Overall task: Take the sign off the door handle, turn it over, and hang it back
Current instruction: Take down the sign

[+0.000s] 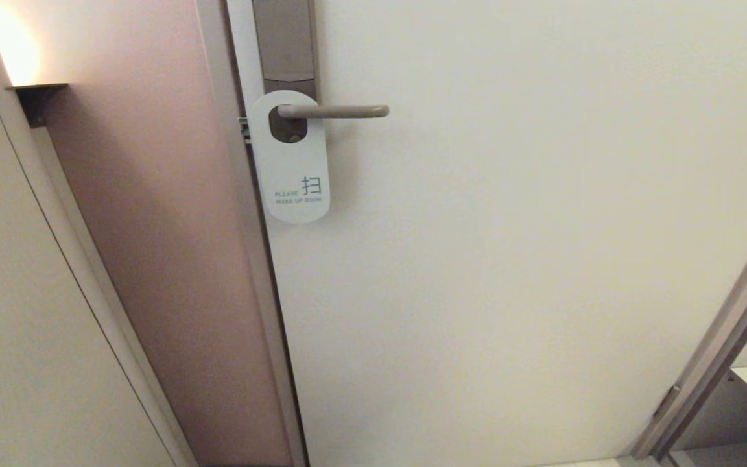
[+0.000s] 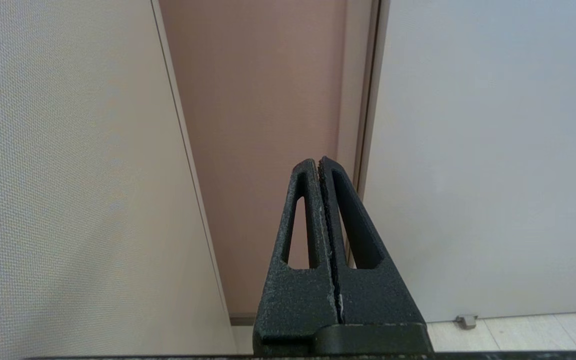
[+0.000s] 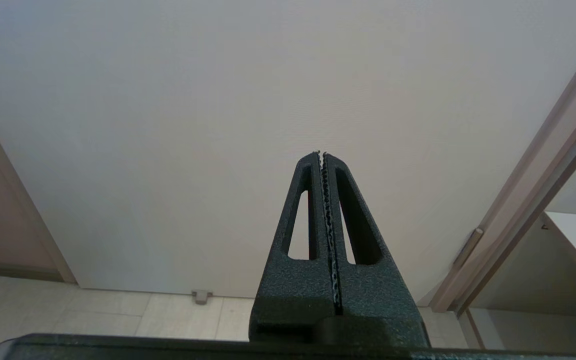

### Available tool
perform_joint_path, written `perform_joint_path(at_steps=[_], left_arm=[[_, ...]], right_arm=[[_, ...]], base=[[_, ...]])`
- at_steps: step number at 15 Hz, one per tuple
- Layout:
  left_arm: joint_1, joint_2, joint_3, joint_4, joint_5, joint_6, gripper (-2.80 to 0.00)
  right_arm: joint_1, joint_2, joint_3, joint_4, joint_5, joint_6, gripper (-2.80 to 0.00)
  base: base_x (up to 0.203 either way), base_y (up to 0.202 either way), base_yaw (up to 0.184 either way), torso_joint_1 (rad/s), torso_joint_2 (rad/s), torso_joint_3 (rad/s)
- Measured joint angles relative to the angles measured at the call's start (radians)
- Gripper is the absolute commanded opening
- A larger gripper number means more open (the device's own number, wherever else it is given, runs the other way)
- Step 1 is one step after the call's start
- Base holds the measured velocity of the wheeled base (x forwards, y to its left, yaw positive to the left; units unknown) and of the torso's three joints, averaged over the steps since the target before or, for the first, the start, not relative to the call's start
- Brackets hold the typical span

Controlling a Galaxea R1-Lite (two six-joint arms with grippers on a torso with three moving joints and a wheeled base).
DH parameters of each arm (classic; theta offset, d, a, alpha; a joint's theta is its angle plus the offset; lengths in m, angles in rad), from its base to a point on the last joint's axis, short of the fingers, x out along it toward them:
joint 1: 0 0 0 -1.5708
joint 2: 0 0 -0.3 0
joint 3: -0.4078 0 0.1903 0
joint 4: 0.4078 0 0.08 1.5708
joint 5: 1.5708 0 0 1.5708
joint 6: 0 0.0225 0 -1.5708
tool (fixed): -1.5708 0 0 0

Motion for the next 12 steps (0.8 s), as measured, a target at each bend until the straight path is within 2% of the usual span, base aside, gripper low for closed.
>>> perform_joint_path(at_steps=[12], left_arm=[[0.000,0.000,0.000,-0.001,-0.009,0.015,-2.80]], right_arm=[[0.000,0.000,0.000,0.000,0.000,-0.001,-2.80]], base=[[0.000,0.000,0.000,0.000,0.00,0.000]])
